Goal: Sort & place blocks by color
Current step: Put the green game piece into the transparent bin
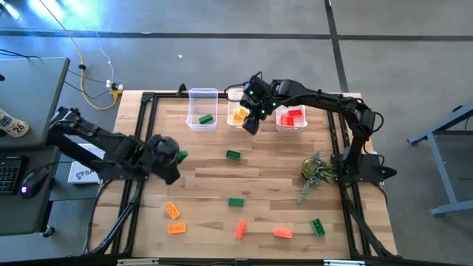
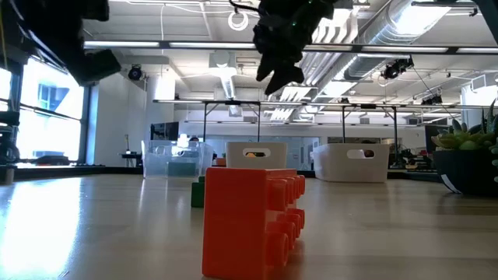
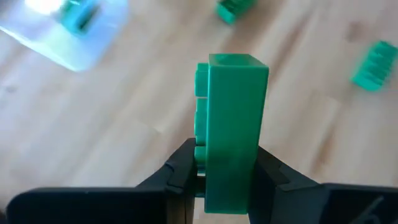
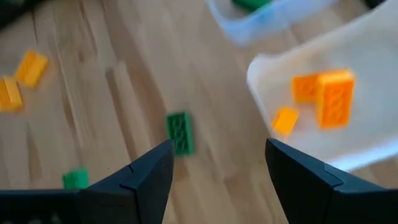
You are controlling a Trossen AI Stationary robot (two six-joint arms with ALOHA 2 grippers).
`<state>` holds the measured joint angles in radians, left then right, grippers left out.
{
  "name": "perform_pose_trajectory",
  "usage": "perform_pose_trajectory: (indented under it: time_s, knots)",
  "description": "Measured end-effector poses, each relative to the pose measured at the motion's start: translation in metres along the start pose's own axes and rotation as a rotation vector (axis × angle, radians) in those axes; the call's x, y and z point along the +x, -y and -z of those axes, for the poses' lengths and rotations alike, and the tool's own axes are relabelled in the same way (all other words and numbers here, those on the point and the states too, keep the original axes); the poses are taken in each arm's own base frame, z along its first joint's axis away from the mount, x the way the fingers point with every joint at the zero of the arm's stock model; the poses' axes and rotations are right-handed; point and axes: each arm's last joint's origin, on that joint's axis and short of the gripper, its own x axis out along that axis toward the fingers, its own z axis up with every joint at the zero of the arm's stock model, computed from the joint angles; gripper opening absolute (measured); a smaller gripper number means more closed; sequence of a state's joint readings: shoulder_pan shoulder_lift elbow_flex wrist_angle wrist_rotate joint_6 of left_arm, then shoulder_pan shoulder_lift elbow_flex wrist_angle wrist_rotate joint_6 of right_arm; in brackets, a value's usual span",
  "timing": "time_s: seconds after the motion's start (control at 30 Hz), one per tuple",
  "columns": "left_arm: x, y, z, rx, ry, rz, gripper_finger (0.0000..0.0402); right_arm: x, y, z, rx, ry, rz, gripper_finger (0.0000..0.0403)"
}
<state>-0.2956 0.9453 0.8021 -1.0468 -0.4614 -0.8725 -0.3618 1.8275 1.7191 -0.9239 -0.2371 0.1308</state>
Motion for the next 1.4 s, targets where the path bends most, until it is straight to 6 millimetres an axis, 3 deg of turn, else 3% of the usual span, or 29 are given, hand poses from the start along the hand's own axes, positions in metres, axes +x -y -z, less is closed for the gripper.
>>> perform_pose_trajectory:
  time_s: [0.33,0.7,1.03,1.4]
  knots:
    - [0.022,-0.040,-0.037,0.053,0.008,-0.147,0.0073,0.007,-0.033,0.015,0.002,-0.114,-0.025,0.0238]
    - [0.051,-0.078,-0.083,0.137,0.107,-0.088,0.0073,0.012,-0.062,0.023,-0.009,-0.138,-0.050,0.0238]
    - [0.098,-0.112,-0.102,0.185,0.041,-0.106,0.0074,0.015,-0.080,0.033,0.061,-0.154,0.068,0.0238]
    - [0.142,-0.146,-0.102,0.149,-0.061,-0.143,0.0074,0.014,-0.110,0.060,0.002,-0.280,0.172,0.0238]
